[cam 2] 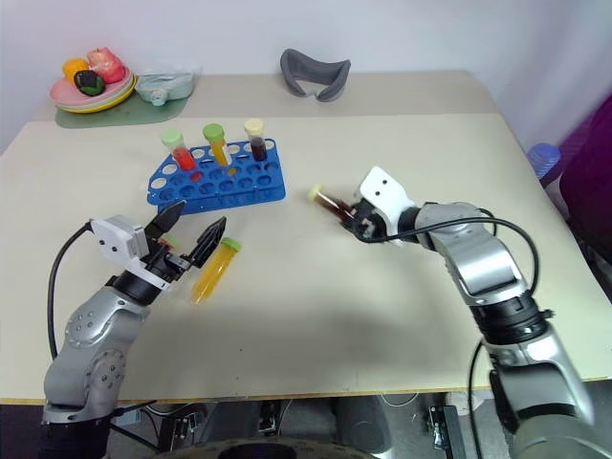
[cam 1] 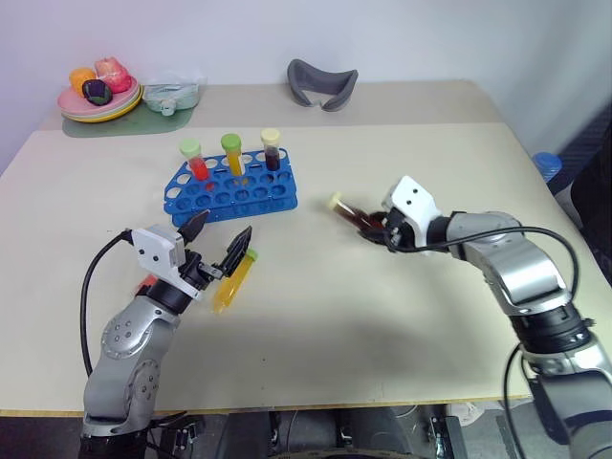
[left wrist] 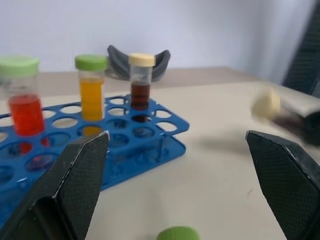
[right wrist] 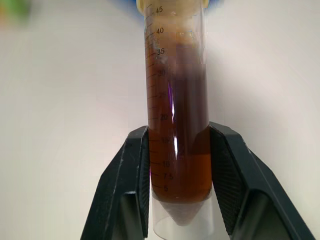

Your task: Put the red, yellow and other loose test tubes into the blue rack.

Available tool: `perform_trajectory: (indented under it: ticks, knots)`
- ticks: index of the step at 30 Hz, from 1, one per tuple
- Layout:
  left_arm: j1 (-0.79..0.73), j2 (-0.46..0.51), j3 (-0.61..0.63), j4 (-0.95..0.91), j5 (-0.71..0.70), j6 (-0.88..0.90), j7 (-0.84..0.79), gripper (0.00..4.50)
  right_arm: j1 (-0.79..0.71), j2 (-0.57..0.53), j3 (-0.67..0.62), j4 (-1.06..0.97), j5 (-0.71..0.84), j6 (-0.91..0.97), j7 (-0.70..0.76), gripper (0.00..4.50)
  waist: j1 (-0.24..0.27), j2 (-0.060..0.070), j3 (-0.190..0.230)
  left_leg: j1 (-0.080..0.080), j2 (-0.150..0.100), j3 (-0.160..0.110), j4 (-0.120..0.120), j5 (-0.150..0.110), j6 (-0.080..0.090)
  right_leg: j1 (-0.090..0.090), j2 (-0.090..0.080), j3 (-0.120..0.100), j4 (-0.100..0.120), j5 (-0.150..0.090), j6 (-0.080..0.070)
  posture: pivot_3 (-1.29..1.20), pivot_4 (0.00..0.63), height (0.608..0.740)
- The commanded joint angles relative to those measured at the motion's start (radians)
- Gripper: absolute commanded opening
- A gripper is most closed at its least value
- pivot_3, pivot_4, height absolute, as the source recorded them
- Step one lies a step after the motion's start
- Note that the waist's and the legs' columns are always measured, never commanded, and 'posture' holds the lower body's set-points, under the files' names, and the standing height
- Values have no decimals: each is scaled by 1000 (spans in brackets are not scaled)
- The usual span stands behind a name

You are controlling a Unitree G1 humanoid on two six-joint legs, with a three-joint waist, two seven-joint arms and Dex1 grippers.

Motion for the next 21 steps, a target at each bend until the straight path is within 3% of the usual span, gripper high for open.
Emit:
perform_trajectory:
  ticks: [1, 10, 14, 17, 21]
  knots:
    - [-28, 1, -9, -14, -9, 2, -4, 4500, -2, -58, 9, -50, -6, 46, 47, 1667, 5, 0, 0, 0, 0, 0, 0, 0, 0, 0, 0, 0, 0, 0, 0, 0, 150, 735]
    - [-91, -9, -37, 21, 1, 7, -9, 4500, -14, -135, 82, 28, -70, 23, 133, 1667, 21, 0, 0, 0, 0, 0, 2, 0, 0, 1, 1, 0, 0, 0, 0, 0, 150, 735]
    - [-84, -8, -35, 16, -2, 7, -8, 4500, -22, -139, 84, 50, -63, 8, 182, 2875, 20, 0, 0, 1, 0, 0, 2, 0, 0, 1, 1, 0, 0, 0, 0, 0, 150, 735]
    - [-75, -6, -33, 11, -4, 7, -10, 4500, -26, -143, 92, 53, -71, -12, 206, 4324, 19, 0, 0, 1, 0, 0, 2, 0, 0, 1, 2, 0, 0, 0, 0, 0, 150, 735]
    - [-71, -7, -35, 15, -2, 3, -12, 4500, -70, -116, 106, 55, -93, -11, 204, 4473, 19, 0, 0, 1, 0, 0, 2, 0, 0, 1, 2, 0, 0, 0, 0, 0, 150, 735]
